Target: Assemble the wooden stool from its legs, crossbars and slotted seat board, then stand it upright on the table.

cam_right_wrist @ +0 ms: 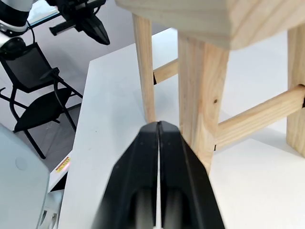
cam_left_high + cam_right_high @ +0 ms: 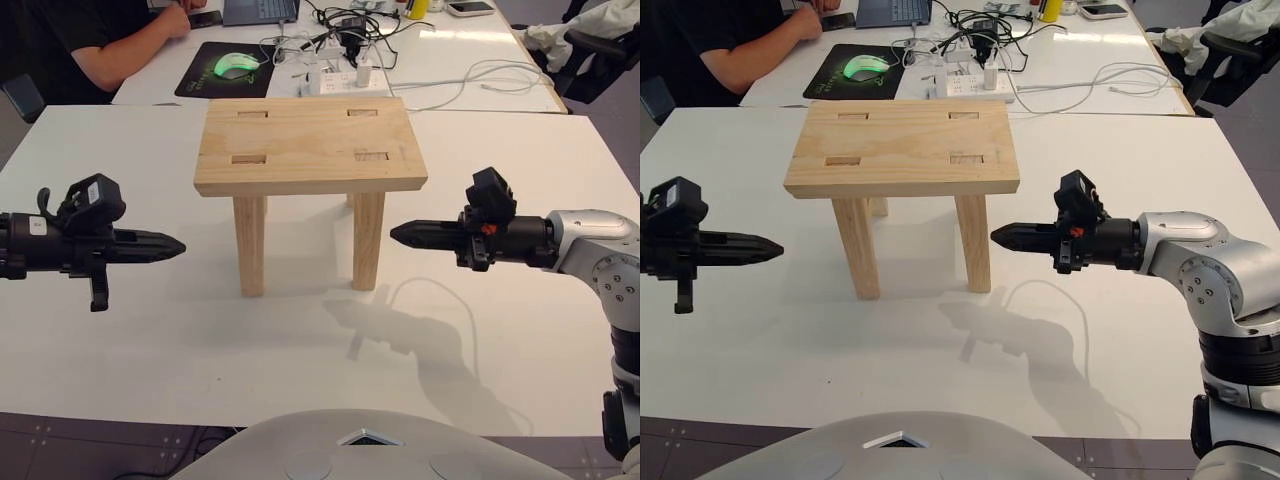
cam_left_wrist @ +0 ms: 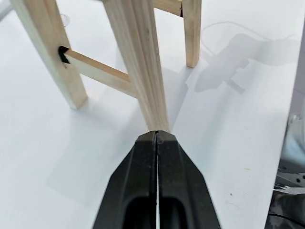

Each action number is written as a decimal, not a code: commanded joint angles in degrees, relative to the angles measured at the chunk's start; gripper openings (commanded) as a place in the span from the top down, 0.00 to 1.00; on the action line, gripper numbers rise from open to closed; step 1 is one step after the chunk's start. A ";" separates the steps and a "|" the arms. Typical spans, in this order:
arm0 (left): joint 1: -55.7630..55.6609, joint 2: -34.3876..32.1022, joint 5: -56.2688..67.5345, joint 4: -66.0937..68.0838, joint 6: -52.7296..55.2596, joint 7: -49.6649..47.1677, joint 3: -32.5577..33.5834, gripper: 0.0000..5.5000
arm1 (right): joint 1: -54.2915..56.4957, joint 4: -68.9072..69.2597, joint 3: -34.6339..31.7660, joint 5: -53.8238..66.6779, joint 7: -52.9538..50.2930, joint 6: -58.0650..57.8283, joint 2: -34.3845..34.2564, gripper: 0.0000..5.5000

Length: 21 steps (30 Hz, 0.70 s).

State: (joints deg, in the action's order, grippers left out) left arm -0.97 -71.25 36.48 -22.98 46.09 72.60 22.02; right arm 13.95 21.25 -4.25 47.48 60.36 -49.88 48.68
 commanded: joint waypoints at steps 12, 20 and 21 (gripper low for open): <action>-13.85 44.74 -19.27 34.49 -36.96 -59.41 2.95 1.00 | 11.73 -41.54 0.01 -33.77 -42.97 32.13 -22.57 1.00; -24.07 54.88 -28.96 37.49 -46.58 -72.16 -6.14 1.00 | 22.08 -52.31 -3.48 -36.85 -55.96 48.71 -34.85 1.00; -24.39 55.63 -29.03 37.95 -47.18 -72.57 -6.41 1.00 | 22.85 -53.87 -3.65 -37.72 -57.26 50.24 -35.17 1.00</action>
State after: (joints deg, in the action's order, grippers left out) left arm -25.05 -17.27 7.77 13.71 0.20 0.64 16.37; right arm 34.87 -29.40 -6.83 11.48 6.08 -2.45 14.27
